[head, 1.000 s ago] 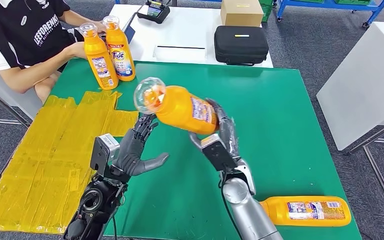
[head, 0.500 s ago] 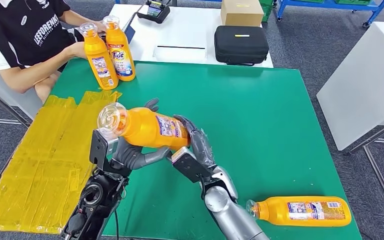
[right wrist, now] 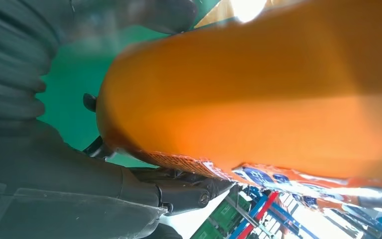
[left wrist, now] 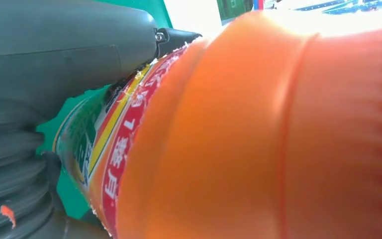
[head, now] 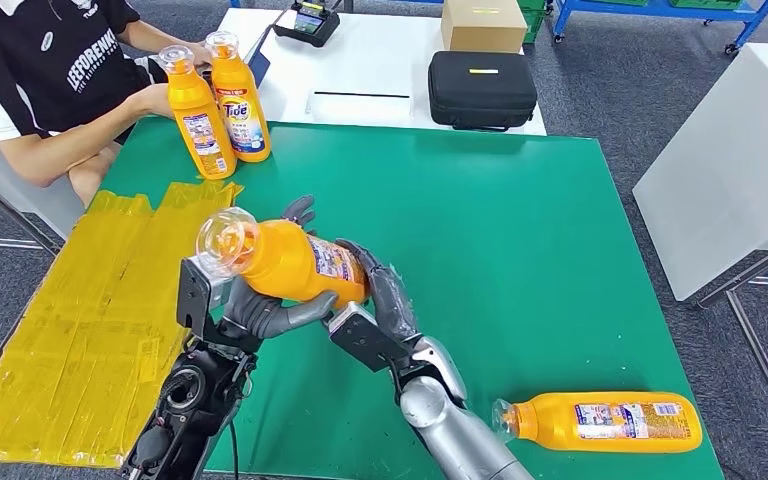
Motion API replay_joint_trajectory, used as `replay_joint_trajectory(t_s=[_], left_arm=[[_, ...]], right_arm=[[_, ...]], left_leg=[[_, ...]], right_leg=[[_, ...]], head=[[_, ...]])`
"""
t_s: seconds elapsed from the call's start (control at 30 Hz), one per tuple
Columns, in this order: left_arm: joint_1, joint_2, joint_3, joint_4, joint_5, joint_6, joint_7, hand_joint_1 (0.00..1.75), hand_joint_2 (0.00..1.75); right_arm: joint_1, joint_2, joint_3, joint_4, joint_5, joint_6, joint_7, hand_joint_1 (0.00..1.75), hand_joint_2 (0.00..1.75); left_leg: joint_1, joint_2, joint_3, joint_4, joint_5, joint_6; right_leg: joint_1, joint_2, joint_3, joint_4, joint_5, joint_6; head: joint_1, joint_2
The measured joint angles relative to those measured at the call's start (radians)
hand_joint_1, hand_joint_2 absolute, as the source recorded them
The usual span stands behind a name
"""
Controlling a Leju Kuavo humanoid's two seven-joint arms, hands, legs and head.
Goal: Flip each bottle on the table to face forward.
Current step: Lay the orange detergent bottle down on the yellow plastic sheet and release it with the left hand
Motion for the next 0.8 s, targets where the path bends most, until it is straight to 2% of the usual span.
replay_joint_trajectory(t_s=[0.5, 0.53, 0.63, 0.67, 0.8], left_arm=[[0.001, 0.000, 0.002, 0.016, 0.032, 0.025, -0.013, 1.75, 1.75], [0.001, 0.000, 0.002, 0.016, 0.034, 0.027, -0.015, 1.75, 1.75], [0.006, 0.000, 0.002, 0.017, 0.043, 0.034, -0.025, 1.75, 1.75], [0.007, 0.000, 0.002, 0.017, 0.046, 0.039, -0.028, 1.75, 1.75], [0.011, 0.001, 0.008, 0.017, 0.052, 0.053, -0.043, 1.75, 1.75]], right_arm=[[-0.008, 0.000, 0.012, 0.025, -0.021, -0.015, -0.012, 1.75, 1.75], [-0.006, -0.001, 0.012, 0.024, -0.022, -0.019, -0.014, 1.45, 1.75], [0.004, -0.003, 0.013, 0.012, -0.023, -0.032, -0.018, 0.14, 1.75], [0.009, -0.005, 0.013, 0.005, -0.022, -0.038, -0.020, 0.00, 1.75], [0.031, -0.014, 0.014, -0.036, -0.019, -0.059, -0.027, 0.00, 1.75]], left_leg=[[0.000, 0.000, 0.000, 0.000, 0.000, 0.000], [0.000, 0.000, 0.000, 0.000, 0.000, 0.000], [0.000, 0.000, 0.000, 0.000, 0.000, 0.000], [0.000, 0.000, 0.000, 0.000, 0.000, 0.000], [0.000, 0.000, -0.001, 0.000, 0.000, 0.000]], right_leg=[[0.000, 0.000, 0.000, 0.000, 0.000, 0.000], [0.000, 0.000, 0.000, 0.000, 0.000, 0.000], [0.000, 0.000, 0.000, 0.000, 0.000, 0.000], [0.000, 0.000, 0.000, 0.000, 0.000, 0.000], [0.000, 0.000, -0.001, 0.000, 0.000, 0.000]], head=[[0.000, 0.000], [0.000, 0.000], [0.000, 0.000], [0.000, 0.000], [0.000, 0.000]])
